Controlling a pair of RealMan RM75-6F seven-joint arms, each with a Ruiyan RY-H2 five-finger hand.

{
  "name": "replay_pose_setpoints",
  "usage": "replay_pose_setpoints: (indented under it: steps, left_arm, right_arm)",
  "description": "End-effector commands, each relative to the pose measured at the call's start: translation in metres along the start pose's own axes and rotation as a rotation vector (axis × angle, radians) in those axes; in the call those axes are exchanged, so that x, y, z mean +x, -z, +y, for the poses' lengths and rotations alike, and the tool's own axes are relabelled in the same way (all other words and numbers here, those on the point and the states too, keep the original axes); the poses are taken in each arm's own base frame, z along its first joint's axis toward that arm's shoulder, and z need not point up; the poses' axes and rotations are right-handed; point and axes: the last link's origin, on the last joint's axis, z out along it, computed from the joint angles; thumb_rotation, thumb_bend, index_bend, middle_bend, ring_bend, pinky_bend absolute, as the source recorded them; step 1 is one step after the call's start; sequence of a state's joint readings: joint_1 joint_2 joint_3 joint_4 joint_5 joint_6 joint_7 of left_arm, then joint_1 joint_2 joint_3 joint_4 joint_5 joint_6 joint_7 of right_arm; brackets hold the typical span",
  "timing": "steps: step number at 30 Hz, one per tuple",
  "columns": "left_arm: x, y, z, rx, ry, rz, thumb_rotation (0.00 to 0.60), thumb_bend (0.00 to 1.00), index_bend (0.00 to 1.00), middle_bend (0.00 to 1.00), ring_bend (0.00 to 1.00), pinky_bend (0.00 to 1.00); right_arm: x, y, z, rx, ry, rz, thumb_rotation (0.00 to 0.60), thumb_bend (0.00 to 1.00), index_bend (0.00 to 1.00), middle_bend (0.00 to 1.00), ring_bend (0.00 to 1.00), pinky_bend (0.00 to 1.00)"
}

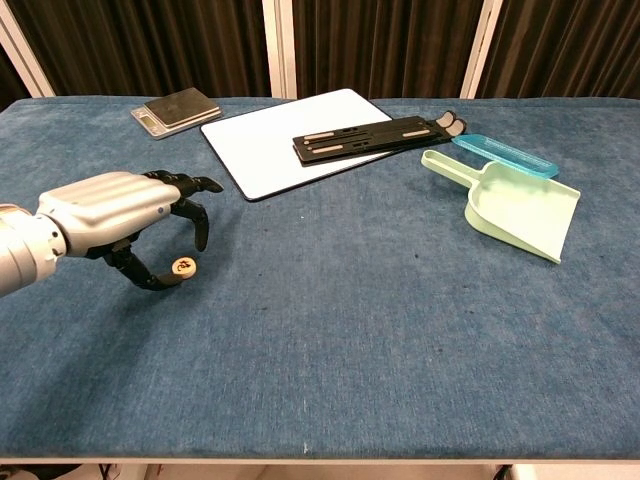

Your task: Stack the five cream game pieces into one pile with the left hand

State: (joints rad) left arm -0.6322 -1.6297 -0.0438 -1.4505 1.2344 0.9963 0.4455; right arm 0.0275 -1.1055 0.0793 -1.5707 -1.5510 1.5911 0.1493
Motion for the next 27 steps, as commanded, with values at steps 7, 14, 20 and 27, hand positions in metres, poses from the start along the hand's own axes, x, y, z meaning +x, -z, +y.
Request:
replay_pose_setpoints:
  steps: [7,14,20,27]
  left_arm:
    - [0.0000,0.0013,-0.0019,0.005,-0.003,-0.004,0.599,0.27,0.44,0.00,0.00,0.00]
    - [-0.0028,0.0015,-0.0045,0.012,-0.006,-0.021,0.599,0.29,0.44,0.00,0.00,0.00]
    - [-0.0041,0.0012,-0.0045,0.010,-0.010,-0.031,0.600,0.32,0.45,0.00,0.00,0.00]
    - [-0.0043,0.0003,-0.0050,0.011,-0.005,-0.029,0.600,0.35,0.49,0.00,0.00,0.00]
  right_arm:
    - [0.0002,-0.0011,-0.0011,0.000,0.001,-0.001,0.600,0.16,0.00,0.00,0.00,0.00]
    - [-0.0005,-0.0014,-0.0013,0.000,0.002,-0.002,0.600,0.16,0.00,0.00,0.00,0.00]
    - [-0.0004,-0.0017,-0.0016,0.000,0.004,-0.004,0.600,0.16,0.00,0.00,0.00,0.00]
    - [-0.0003,-0.0024,-0.0022,0.000,0.006,-0.005,0.600,0.16,0.00,0.00,0.00,0.00]
